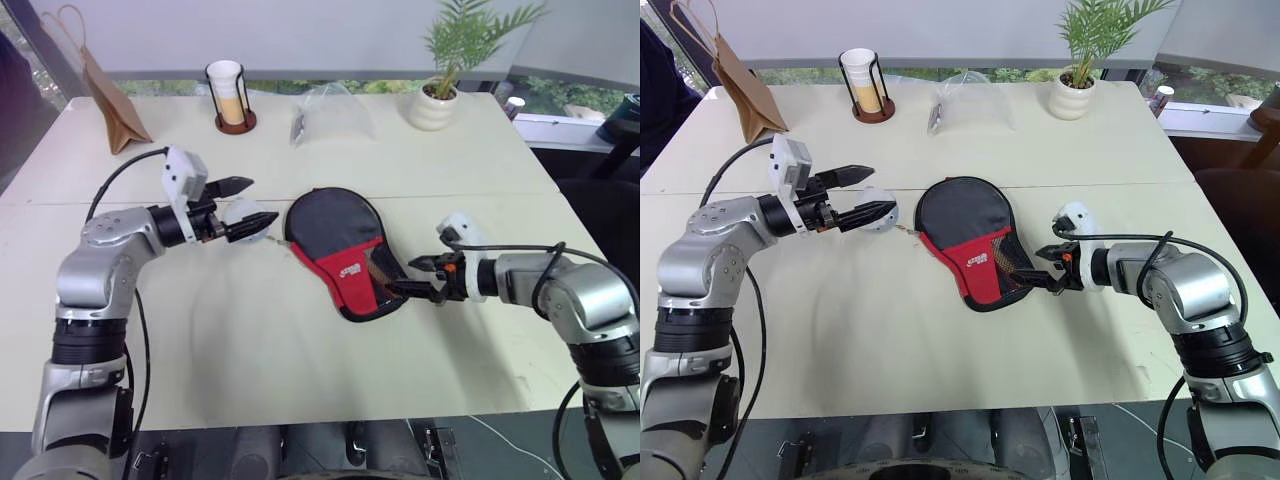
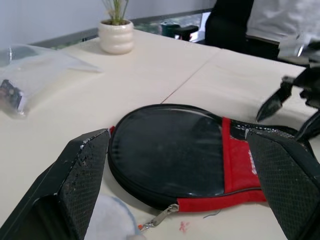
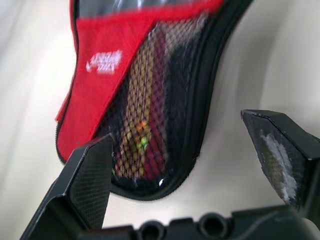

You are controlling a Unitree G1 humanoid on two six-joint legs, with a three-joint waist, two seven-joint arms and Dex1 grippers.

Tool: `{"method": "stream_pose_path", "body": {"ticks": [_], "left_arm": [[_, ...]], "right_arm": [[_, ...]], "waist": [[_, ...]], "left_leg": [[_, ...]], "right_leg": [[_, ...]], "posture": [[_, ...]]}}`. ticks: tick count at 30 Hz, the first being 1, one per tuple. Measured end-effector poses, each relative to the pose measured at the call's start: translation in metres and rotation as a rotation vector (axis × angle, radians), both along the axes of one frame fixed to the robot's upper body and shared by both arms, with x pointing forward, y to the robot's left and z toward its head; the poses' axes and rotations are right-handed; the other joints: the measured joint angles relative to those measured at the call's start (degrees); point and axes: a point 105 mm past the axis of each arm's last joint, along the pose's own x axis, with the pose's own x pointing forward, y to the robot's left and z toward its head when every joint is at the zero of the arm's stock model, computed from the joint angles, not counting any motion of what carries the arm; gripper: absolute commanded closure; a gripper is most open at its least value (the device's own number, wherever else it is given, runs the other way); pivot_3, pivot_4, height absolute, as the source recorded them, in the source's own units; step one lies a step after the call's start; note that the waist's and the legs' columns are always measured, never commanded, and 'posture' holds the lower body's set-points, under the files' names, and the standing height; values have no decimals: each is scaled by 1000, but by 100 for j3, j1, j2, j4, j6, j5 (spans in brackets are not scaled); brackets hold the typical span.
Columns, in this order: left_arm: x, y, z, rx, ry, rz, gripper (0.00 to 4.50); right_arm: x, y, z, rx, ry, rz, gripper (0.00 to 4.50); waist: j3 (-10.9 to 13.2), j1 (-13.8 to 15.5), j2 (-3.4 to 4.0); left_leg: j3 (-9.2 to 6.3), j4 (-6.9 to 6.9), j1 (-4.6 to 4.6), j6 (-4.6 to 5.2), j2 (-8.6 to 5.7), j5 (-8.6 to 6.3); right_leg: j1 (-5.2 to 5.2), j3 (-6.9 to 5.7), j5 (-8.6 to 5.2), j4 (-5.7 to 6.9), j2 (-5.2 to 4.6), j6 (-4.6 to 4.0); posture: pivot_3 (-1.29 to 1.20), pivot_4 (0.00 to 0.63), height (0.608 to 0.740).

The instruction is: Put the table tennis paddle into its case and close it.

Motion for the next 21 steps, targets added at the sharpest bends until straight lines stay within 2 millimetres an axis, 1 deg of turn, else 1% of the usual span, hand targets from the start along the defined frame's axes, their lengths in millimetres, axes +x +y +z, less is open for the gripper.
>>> {"method": "stream_pose_path", "body": {"ticks": [3, 6, 8, 11, 15, 16, 18, 21], "left_arm": [[-1, 1, -1, -7, 2, 23, 0], [-1, 3, -5, -11, 13, 48, 0], [-1, 3, -4, -12, 8, 59, 0], [-2, 3, -1, -20, -2, 65, 0], [-3, 5, -1, -28, -2, 75, 0], [-3, 5, -1, -26, -3, 78, 0], [-3, 6, -3, -25, 1, 86, 0], [-4, 7, -4, -21, 3, 94, 0]], "right_arm": [[-1, 0, -3, 16, 24, 9, 53], [0, 1, -5, 39, 41, 10, 53], [-1, 3, -6, 44, 47, 18, 53], [-2, 9, -9, 53, 52, 37, 53], [-4, 17, -11, 66, 61, 60, 53], [-4, 19, -12, 66, 63, 66, 284], [-5, 21, -13, 61, 66, 73, 933], [-6, 23, -17, 59, 80, 81, 2347]], "waist": [[0, -1, 0], [0, -4, 0], [0, -7, 0], [-2, -23, -3], [-5, -51, -9], [-7, -58, -11], [-8, -60, -12], [-8, -53, -12]], "left_leg": [[0, 0, 7, 0, 0, 0], [0, -5, 29, 0, 0, 0], [1, -9, 46, 0, 0, 0], [3, -15, 72, 0, 1, -1], [3, -16, 75, 0, 3, -1], [3, -16, 75, 0, 3, -1], [2, -16, 76, 0, 3, -1], [2, -17, 75, 0, 3, -1]], "right_leg": [[7, 0, 0, 0, 0, 0], [27, 0, -1, -2, 0, 0], [39, 0, -2, -3, 0, -1], [58, 1, -3, -4, 0, -3], [59, 1, -3, -4, 2, -3], [60, 1, -3, -4, 3, -3], [60, 1, -3, -4, 3, -3], [60, 1, -3, -4, 3, -3]], "posture": [[0, 150, 740], [0, 150, 740], [0, 150, 740], [0, 150, 740], [0, 150, 740], [0, 150, 740], [0, 150, 740], [0, 150, 740]]}}
